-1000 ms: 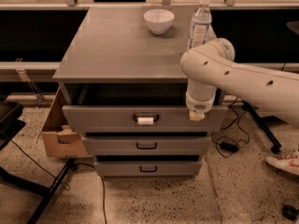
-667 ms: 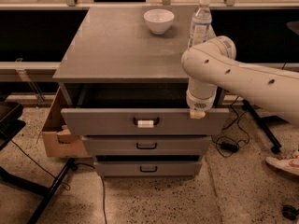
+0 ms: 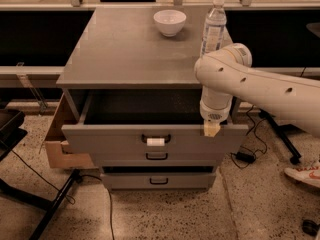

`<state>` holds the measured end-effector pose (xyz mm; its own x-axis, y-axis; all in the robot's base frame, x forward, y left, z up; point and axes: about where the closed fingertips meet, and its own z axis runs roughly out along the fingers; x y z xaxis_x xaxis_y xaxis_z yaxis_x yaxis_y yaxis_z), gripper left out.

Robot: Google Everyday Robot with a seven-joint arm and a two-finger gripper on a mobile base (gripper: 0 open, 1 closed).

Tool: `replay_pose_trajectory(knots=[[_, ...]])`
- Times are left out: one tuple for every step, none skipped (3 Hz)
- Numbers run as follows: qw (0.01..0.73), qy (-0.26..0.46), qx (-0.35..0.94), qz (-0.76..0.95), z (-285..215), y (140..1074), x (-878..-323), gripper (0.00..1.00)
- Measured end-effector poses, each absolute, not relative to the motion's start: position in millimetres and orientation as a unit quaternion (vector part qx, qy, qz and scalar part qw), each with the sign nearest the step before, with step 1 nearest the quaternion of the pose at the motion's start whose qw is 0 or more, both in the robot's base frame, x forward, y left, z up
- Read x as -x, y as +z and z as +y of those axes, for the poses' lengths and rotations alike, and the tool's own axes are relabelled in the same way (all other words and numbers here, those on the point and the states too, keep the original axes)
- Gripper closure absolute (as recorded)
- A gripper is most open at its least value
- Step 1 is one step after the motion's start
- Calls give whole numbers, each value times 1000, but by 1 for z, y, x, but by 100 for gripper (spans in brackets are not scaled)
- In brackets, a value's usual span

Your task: Open top drawer

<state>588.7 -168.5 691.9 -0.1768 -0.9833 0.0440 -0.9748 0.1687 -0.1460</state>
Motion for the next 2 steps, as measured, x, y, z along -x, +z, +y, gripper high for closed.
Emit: replay_pose_trajectory(knots=[[30,-70,641,764,-169,692,-589,0],[30,-70,641,764,-169,692,-589,0]])
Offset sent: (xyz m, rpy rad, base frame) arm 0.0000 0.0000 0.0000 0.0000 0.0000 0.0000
